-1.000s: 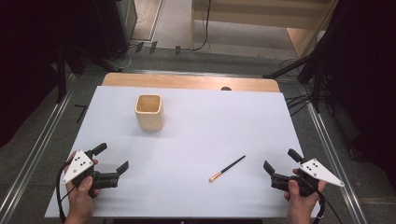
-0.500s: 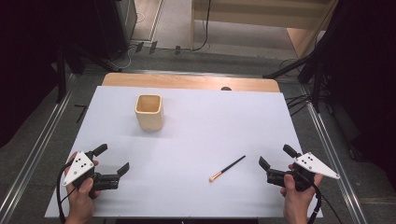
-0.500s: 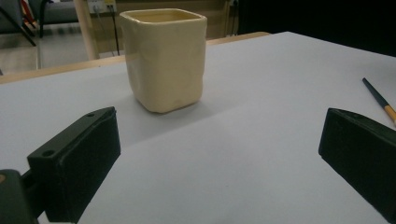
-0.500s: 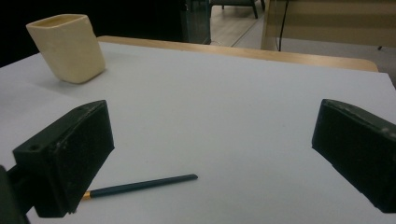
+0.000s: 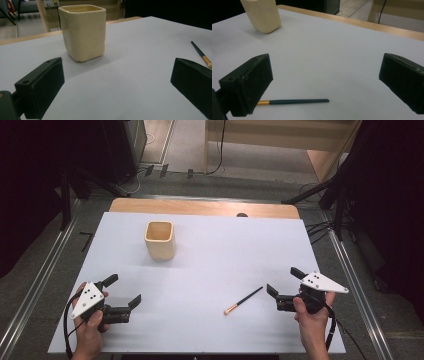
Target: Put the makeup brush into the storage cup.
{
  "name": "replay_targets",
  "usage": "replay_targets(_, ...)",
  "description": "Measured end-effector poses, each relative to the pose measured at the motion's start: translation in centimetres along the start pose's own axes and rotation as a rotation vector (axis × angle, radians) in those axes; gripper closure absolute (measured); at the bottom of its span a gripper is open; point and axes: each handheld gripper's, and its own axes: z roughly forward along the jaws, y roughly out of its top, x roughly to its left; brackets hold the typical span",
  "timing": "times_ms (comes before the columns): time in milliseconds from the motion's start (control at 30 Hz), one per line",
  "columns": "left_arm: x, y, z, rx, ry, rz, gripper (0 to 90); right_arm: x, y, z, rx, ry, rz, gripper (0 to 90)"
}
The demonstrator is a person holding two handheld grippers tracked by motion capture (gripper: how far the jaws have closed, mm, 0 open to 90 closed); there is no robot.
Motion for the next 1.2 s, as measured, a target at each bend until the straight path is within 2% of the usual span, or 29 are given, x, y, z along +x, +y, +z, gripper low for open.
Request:
replay_targets(233,0.0,0.0,0.0,0.004,0.004,0.008,0.0,0.1,1.6,1.0,0.024,0.048,-0.032,0.0)
replay_targets(433,0.0,-0.1,-0.1,0.003,0.007,0.007,0.0,0.5,3.1,2.0,0.060,0.073,-0.086,0.0)
replay_targets(567,0.1,-0.1,-0.1,0.008,0.008,0.011,0.0,0.7,3.9,2.5,0.076,0.093,-0.090,0.0)
replay_targets(767,0.1,-0.1,0.0,0.010,0.009,0.014,0.0,0.5,5.2,3.6,0.145,0.112,-0.105,0.0)
replay_targets(1033,0.1,-0.1,0.1,0.011,0.007,0.015,0.0,0.7,7.0,5.1,0.239,0.139,-0.182,0.0)
replay_targets(1200,0.3,-0.2,0.0,0.015,0.009,0.012,0.0,1.1,7.2,6.0,0.295,0.140,-0.221,3.1)
